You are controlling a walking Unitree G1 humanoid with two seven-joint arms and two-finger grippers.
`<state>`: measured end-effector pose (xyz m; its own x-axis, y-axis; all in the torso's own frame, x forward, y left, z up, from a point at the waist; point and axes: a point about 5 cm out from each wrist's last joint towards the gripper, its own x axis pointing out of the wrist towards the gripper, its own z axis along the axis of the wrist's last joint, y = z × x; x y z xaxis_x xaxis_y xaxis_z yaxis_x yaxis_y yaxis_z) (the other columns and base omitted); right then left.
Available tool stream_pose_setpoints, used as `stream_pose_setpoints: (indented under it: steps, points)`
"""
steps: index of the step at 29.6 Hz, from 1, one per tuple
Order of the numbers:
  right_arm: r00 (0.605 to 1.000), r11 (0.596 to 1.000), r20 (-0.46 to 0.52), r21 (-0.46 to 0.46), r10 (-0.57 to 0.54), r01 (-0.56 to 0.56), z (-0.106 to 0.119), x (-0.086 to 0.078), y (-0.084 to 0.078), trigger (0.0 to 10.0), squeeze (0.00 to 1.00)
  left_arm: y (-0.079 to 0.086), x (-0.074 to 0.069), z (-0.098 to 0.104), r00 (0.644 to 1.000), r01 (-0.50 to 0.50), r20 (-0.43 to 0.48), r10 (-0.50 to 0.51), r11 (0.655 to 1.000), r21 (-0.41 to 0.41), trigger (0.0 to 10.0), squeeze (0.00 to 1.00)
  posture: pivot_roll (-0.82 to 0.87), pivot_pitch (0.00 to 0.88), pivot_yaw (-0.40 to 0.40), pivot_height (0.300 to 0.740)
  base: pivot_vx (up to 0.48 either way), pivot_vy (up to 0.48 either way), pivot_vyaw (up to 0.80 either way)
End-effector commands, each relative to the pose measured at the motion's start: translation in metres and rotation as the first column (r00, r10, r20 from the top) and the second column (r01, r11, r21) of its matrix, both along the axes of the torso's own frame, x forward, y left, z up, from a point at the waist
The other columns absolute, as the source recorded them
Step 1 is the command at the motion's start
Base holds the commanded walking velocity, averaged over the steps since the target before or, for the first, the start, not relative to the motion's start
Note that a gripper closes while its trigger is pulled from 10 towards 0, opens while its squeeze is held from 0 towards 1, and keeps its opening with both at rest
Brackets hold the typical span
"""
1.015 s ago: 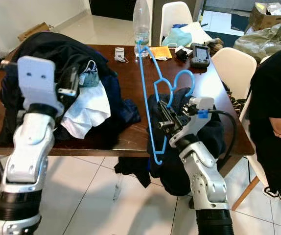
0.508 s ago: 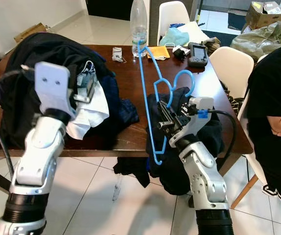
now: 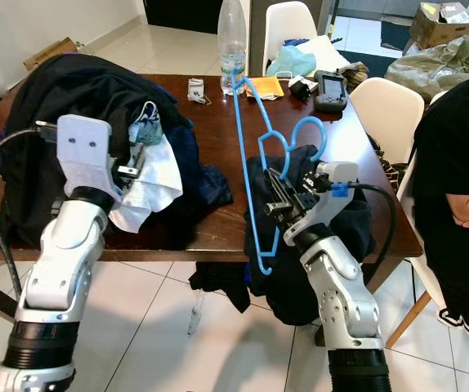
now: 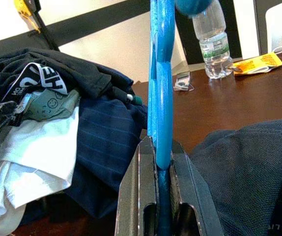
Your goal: Hang hanger
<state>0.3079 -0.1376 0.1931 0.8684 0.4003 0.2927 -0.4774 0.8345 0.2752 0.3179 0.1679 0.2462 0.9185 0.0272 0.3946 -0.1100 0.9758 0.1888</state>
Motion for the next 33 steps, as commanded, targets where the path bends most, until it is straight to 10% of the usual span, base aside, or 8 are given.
stream_pose_setpoints:
  steps: [1,10,11,23,33]
  points:
    - [1.0,1.0,-0.018,-0.006,-0.002,0.002,-0.003,0.001,0.0,10.0,0.0,0.005,-0.002,0.014,0.998,-0.016,0.054,0.016,1.0,0.014,0.0,0.0,0.15,0.144,-0.038,0.74,0.0,0.0,0.0]
    - [1.0,1.0,-0.019,-0.005,-0.004,0.004,-0.003,0.001,0.0,10.0,0.0,0.009,-0.002,0.031,0.993,-0.031,0.111,0.027,0.999,0.034,0.8,0.0,0.15,0.144,-0.036,0.74,0.0,0.0,0.0]
    - [1.0,1.0,-0.019,-0.005,-0.004,0.004,-0.003,0.001,0.0,10.0,0.0,0.01,-0.002,0.034,0.992,-0.033,0.121,0.028,0.999,0.037,2.3,0.0,0.15,0.144,-0.036,0.74,0.0,0.0,0.0]
    - [1.0,1.0,-0.017,-0.005,-0.016,0.016,-0.002,0.002,-0.002,10.0,0.0,0.034,0.004,0.063,0.978,-0.086,0.191,0.08,0.996,0.019,0.9,0.0,0.15,0.138,-0.029,0.74,0.0,0.0,0.0]
    - [1.0,1.0,-0.01,-0.006,-0.025,0.025,-0.001,0.004,-0.003,10.0,0.0,0.076,0.001,0.149,0.923,0.007,0.382,0.053,0.988,-0.153,0.0,0.0,0.15,0.125,-0.028,0.74,0.0,0.0,0.0]
